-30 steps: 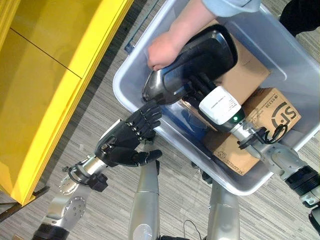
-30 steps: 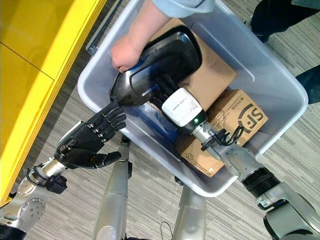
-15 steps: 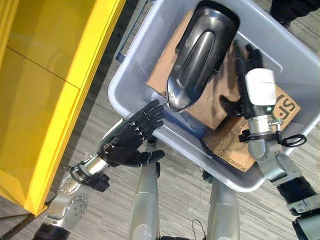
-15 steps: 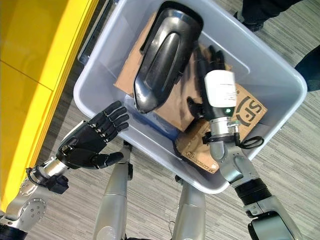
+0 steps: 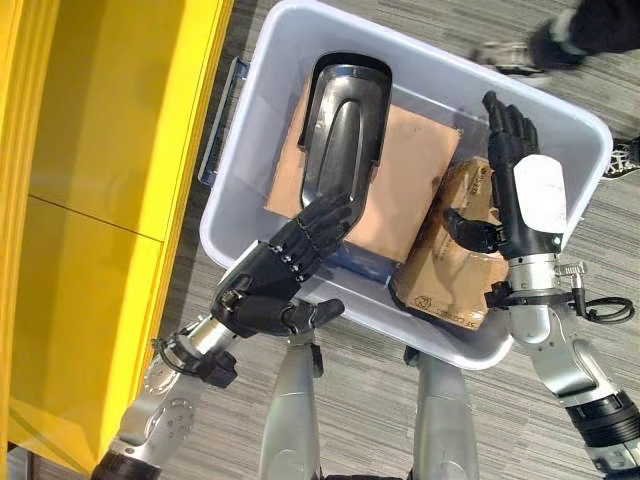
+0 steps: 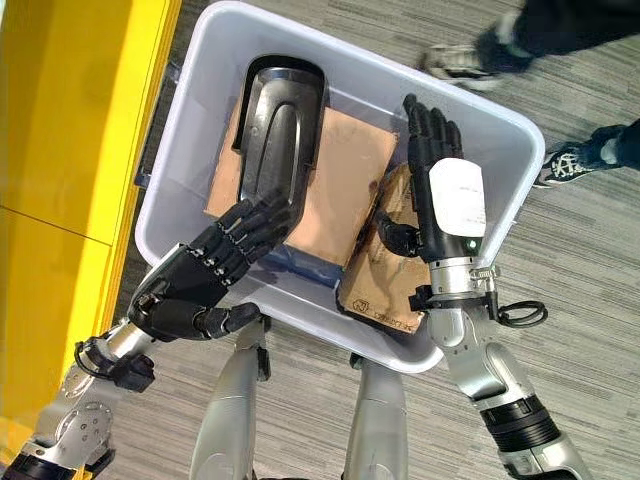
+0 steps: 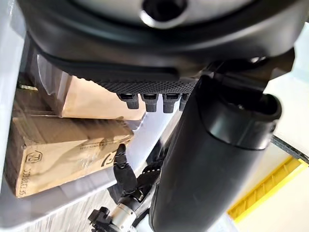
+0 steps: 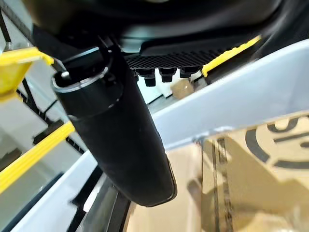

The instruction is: Move parts from the plastic box to the shelf.

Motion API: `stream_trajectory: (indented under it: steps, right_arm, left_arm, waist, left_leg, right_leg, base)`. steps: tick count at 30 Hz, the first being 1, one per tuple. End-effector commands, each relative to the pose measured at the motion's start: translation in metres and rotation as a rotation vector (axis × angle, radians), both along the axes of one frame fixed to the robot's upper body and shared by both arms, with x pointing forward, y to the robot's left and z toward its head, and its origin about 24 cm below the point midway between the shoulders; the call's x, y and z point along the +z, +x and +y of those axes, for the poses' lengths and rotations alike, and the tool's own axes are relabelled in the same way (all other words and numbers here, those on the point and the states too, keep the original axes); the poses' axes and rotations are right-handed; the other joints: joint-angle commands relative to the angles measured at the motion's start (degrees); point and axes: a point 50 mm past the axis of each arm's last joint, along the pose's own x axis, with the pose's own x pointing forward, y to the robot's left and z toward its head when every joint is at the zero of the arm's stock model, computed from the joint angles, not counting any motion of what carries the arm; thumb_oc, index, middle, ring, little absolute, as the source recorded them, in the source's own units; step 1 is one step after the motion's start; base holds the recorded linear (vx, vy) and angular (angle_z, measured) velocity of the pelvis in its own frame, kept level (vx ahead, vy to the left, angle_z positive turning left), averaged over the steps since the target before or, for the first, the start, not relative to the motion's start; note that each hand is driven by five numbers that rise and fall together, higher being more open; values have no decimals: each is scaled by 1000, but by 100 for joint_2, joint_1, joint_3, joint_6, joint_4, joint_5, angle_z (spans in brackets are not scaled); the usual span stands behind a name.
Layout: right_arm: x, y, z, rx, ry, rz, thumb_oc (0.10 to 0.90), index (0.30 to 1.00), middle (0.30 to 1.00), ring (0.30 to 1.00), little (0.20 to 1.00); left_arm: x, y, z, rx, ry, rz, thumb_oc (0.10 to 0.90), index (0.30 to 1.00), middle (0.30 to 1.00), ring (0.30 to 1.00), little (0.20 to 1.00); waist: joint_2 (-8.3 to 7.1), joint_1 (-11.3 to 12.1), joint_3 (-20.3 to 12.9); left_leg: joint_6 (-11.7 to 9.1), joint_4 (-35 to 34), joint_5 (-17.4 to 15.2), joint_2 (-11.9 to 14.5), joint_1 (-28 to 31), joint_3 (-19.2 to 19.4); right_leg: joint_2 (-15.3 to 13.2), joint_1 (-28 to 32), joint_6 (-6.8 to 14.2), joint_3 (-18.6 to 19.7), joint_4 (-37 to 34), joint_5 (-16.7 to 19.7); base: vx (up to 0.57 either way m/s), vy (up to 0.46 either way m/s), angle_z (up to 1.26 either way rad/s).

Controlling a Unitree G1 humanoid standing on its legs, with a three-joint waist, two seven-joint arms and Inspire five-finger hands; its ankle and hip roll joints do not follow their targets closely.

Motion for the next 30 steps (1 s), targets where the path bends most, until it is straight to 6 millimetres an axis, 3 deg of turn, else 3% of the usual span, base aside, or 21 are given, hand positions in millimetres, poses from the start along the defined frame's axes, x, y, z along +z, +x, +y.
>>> stream_trajectory:
  steps: [1,7,11,17,20,22,25,27,28,30]
  right_arm:
    - [52,-6,4,53,27,-237,900,1000,1000,1000,1000]
    - [42,-5,-2,53,226,-141,900,1000,1000,1000,1000]
    - [49,-15,16,216,329,-162,900,1000,1000,1000,1000]
    - [74,-20,54,331,164,-195,900,1000,1000,1000,1000]
    - [79,-17,61,329,74,-171,900,1000,1000,1000,1000]
    - [73,-2,56,298,73,3,900,1000,1000,1000,1000]
    - [70,13,41,226,64,24,900,1000,1000,1000,1000]
    - [80,17,31,194,34,-50,900,1000,1000,1000,1000]
    - [99,15,26,204,33,-108,900,1000,1000,1000,1000]
    - [111,14,26,226,50,-118,900,1000,1000,1000,1000]
  left_arm:
    - [24,-16,-20,-86,-74,-161,900,1000,1000,1000,1000]
    - [25,-18,-24,-84,-72,-169,900,1000,1000,1000,1000]
    - [28,-18,-31,-91,-84,-175,900,1000,1000,1000,1000]
    - [31,-17,-40,-131,-89,-179,900,1000,1000,1000,1000]
    - [30,-17,-39,-145,-86,-171,900,1000,1000,1000,1000]
    - [28,-16,-37,-169,-80,-157,900,1000,1000,1000,1000]
    - [26,-16,-36,-193,-52,-152,900,1000,1000,1000,1000]
    - [26,-15,-35,-205,-38,-147,900,1000,1000,1000,1000]
    - [27,-15,-35,-212,-26,-146,900,1000,1000,1000,1000]
    - [27,-15,-35,-220,-21,-144,900,1000,1000,1000,1000]
  waist:
    - [267,-94,-85]
    - [239,-140,-85]
    - [232,-191,-85]
    - [295,-122,-85]
    - [309,-71,-85]
    - [312,0,-85]
    - [285,79,-85]
    - [258,131,-85]
    - [230,164,-85]
    - [222,190,-85]
  left_leg:
    - [119,-305,-294,154,183,278]
    - [138,-436,-285,162,282,334]
    - [148,-450,-283,171,311,385]
    - [139,-451,-282,143,391,406]
    - [135,-449,-269,132,409,382]
    - [146,-455,-247,115,442,341]
    - [174,-443,-239,116,427,278]
    - [191,-445,-223,115,393,231]
    - [192,-433,-211,101,364,202]
    - [187,-419,-216,92,360,183]
  right_leg:
    - [214,558,108,254,-511,-270]
    - [221,660,129,263,-727,-192]
    - [236,657,131,314,-757,-158]
    - [199,718,106,294,-727,-185]
    - [188,750,101,260,-703,-195]
    - [182,802,85,226,-704,-195]
    - [173,847,93,163,-770,-165]
    - [163,873,115,96,-821,-138]
    - [152,891,134,40,-845,-114]
    - [142,908,144,19,-854,-108]
  base:
    - [0,0,0]
    - [0,0,0]
    - [-12,27,-6]
    - [-7,31,-5]
    - [-2,0,1]
    - [-6,-23,5]
    - [-18,-72,6]
    - [-41,-124,16]
    - [-30,-91,24]
    - [-6,-37,19]
